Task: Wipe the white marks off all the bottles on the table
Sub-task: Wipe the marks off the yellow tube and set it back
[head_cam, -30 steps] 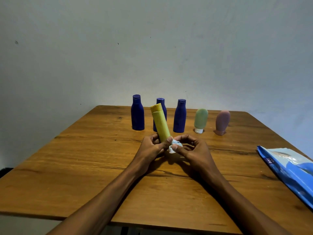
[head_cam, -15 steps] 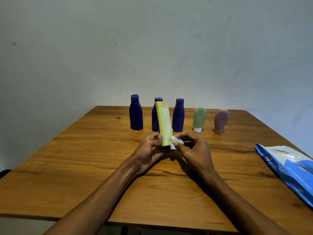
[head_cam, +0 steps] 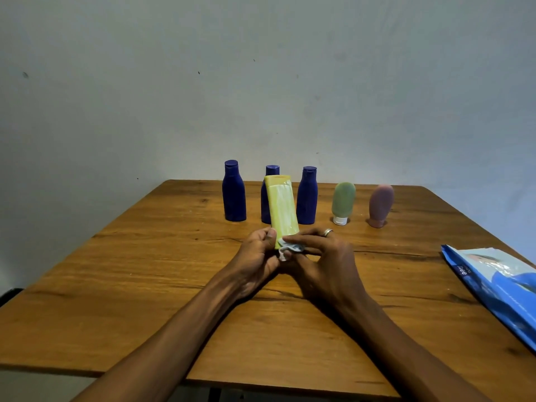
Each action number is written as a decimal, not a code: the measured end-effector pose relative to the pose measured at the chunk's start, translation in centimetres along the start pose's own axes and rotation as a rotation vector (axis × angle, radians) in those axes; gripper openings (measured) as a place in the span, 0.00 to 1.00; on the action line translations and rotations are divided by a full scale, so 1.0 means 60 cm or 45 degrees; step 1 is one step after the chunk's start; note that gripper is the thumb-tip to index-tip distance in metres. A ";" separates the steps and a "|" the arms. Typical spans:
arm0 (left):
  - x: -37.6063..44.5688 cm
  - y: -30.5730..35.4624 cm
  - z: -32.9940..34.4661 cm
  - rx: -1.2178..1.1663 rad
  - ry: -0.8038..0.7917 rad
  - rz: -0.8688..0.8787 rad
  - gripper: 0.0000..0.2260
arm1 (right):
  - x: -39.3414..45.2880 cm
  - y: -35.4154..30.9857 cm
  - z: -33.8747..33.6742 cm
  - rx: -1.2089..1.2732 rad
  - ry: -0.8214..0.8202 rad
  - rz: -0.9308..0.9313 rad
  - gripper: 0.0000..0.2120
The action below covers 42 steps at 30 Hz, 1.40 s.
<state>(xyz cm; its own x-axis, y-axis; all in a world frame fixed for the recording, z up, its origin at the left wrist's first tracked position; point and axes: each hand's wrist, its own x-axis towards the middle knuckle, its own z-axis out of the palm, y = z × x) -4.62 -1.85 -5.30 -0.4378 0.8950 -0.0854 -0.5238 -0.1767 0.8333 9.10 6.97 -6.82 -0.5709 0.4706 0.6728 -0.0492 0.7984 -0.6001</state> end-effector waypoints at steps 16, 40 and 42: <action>-0.005 -0.005 0.007 0.153 -0.102 -0.003 0.17 | 0.018 0.015 -0.013 0.162 0.240 0.236 0.09; -0.001 -0.006 -0.006 -0.025 0.002 0.040 0.16 | 0.007 0.022 -0.011 -0.110 -0.002 -0.029 0.17; -0.002 -0.006 -0.002 -0.004 0.006 0.036 0.16 | 0.006 0.022 -0.014 -0.104 0.002 -0.037 0.17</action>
<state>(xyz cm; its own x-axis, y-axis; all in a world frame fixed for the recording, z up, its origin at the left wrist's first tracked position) -4.48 -1.97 -5.67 -0.4560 0.8876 -0.0647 -0.5134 -0.2029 0.8338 9.50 8.50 -7.04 -0.5691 0.4474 0.6899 0.0014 0.8396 -0.5433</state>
